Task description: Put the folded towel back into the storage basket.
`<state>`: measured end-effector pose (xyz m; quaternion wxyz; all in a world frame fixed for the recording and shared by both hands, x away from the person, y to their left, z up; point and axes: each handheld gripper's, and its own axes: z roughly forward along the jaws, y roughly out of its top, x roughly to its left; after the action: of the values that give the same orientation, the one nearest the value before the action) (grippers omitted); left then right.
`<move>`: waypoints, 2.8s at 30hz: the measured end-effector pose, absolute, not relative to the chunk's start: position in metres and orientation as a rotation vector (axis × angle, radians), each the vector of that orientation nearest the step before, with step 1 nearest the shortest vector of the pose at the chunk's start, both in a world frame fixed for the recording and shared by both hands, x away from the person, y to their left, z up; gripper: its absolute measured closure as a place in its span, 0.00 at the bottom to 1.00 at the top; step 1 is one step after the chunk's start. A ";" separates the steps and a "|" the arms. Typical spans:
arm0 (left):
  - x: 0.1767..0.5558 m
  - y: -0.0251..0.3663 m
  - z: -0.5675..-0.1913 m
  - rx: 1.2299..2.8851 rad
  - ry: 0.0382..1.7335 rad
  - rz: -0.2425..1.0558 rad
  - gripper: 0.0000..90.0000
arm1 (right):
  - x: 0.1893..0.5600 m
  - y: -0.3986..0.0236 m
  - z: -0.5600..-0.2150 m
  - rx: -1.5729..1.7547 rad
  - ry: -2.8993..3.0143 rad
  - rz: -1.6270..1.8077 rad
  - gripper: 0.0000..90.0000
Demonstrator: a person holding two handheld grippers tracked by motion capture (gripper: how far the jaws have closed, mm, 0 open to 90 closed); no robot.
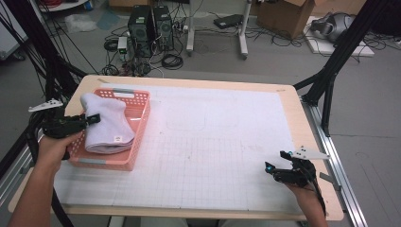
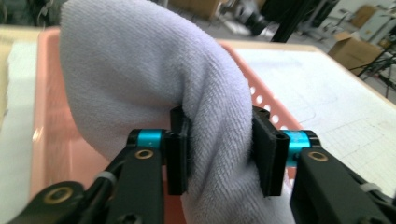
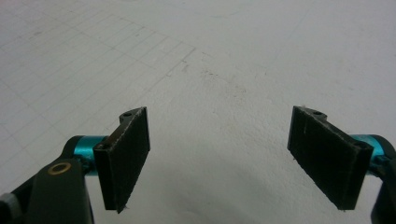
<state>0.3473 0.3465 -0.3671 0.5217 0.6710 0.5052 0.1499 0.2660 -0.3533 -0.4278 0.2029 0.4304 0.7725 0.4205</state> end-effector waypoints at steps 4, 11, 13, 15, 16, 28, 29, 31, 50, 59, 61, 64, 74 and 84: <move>0.346 0.348 -0.365 1.621 1.334 0.336 0.60 | 0.266 -0.353 -0.428 1.199 2.161 1.168 0.22; 0.341 0.350 -0.366 1.605 1.446 0.364 0.52 | 0.265 -0.353 -0.428 1.198 2.160 1.168 0.22; 0.340 0.350 -0.366 1.611 1.447 0.373 0.49 | 0.265 -0.353 -0.428 1.195 2.157 1.170 0.22; 0.337 0.348 -0.366 1.635 1.449 0.398 0.47 | 0.265 -0.354 -0.428 1.200 2.158 1.168 0.22; 0.336 0.348 -0.366 1.647 1.450 0.409 0.45 | 0.265 -0.354 -0.428 1.200 2.159 1.166 0.22; 0.313 0.347 -0.345 1.584 1.312 0.691 0.37 | 0.266 -0.353 -0.428 1.198 2.161 1.161 0.22; 0.313 0.347 -0.345 1.584 1.312 0.691 0.36 | 0.266 -0.353 -0.428 1.198 2.161 1.161 0.22; 0.311 0.343 -0.343 1.580 1.273 0.702 0.34 | 0.265 -0.354 -0.428 1.204 2.160 1.158 0.22; 0.353 0.291 -0.363 1.875 1.361 0.599 0.42 | 0.265 -0.354 -0.427 1.193 2.163 1.163 0.22; 0.371 0.278 -0.377 1.992 1.434 0.553 0.48 | 0.265 -0.354 -0.428 1.194 2.167 1.163 0.22; 0.377 0.277 -0.382 2.007 1.478 0.532 0.48 | 0.265 -0.353 -0.428 1.193 2.168 1.162 0.22; 0.382 0.275 -0.387 2.033 1.508 0.504 0.47 | 0.265 -0.353 -0.428 1.191 2.168 1.163 0.22; 0.396 0.267 -0.407 2.108 1.575 0.469 0.43 | 0.265 -0.354 -0.428 1.197 2.166 1.170 0.22; 0.392 0.266 -0.410 2.140 1.390 0.373 0.44 | 0.266 -0.353 -0.428 1.192 2.169 1.166 0.22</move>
<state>0.3924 0.2655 -0.4103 0.2777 0.7972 0.5177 0.1388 0.2655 -0.3532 -0.4276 0.2015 0.4268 0.7765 0.4175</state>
